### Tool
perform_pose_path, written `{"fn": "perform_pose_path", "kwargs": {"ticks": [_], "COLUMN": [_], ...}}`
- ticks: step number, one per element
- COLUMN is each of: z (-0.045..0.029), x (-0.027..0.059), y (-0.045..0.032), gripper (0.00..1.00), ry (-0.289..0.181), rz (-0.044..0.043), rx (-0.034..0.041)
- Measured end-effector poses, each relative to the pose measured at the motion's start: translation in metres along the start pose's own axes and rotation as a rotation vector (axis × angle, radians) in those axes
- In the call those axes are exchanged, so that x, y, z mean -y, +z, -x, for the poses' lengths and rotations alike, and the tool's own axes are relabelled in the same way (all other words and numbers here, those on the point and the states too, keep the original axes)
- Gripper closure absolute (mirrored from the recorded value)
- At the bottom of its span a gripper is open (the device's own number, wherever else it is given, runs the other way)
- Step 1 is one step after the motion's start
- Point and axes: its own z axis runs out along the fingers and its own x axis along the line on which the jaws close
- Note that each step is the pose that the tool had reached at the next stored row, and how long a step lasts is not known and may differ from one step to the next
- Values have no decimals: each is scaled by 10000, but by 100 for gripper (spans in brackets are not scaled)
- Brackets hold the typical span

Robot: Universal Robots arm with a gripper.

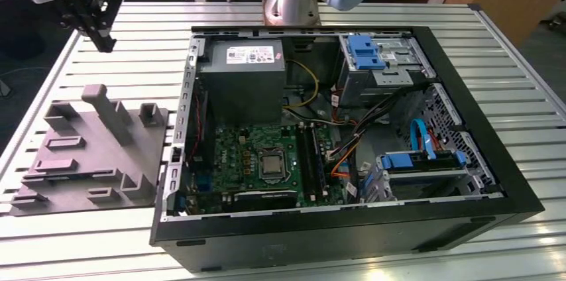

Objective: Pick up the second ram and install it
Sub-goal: 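Reach for the second ram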

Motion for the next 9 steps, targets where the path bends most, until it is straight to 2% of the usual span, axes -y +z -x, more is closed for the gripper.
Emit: {"fn": "perform_pose_path", "kwargs": {"ticks": [9], "z": [-188], "x": [21], "y": [72], "gripper": [90], "ry": [0], "rz": [-10], "rx": [1]}}
